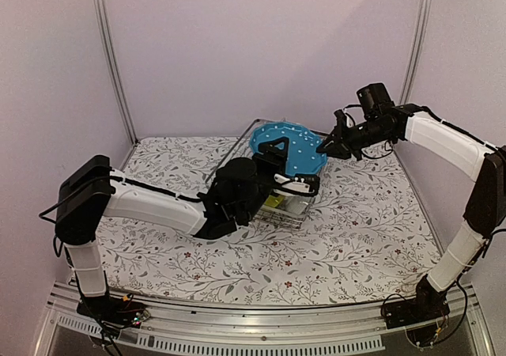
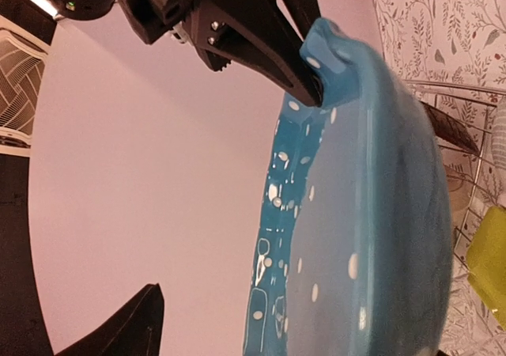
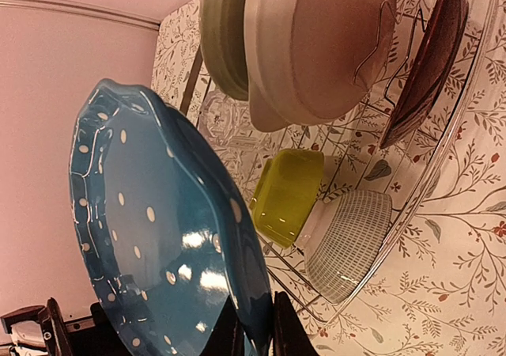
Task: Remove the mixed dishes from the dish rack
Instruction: Pass from the left arm to the right, then place the plate in the corner of the board.
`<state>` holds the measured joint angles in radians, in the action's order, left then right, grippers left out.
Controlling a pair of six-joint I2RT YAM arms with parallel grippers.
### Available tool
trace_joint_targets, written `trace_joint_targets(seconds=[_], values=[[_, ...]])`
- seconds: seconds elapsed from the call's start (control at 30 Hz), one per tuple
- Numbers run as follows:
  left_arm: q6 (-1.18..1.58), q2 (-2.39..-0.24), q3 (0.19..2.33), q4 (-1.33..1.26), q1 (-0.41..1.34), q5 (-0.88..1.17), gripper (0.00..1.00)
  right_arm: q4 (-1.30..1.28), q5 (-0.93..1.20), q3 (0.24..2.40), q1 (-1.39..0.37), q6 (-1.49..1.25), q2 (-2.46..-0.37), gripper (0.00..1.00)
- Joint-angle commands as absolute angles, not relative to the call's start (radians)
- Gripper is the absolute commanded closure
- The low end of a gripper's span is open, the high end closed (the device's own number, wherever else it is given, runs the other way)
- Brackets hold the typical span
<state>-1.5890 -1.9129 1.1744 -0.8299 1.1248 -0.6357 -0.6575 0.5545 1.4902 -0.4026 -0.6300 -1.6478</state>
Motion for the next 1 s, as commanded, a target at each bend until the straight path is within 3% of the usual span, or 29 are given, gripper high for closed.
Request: trace_joint_targets(seconds=[0.0, 0.23, 0.57, 0.97], values=[[-1.537, -1.873, 1.182, -0.797, 1.12, -0.621, 0.22, -0.568, 0.621, 1.505, -0.395, -0.656, -1.569, 1.0], [-1.493, -1.85, 1.17, -0.736, 1.12, -0.608, 0.18, -0.559, 0.625, 1.502, -0.364, -0.67, -1.549, 1.0], [-1.443, -1.814, 1.147, -0.716, 1.124, -0.595, 0.01, -0.557, 0.613, 1.462, -0.236, -0.673, -1.511, 1.0], [-1.362, -1.762, 1.14, -0.684, 1.118, -0.598, 0.0, -0.567, 0.526, 1.328, 0.027, -0.655, -1.414, 1.0]])
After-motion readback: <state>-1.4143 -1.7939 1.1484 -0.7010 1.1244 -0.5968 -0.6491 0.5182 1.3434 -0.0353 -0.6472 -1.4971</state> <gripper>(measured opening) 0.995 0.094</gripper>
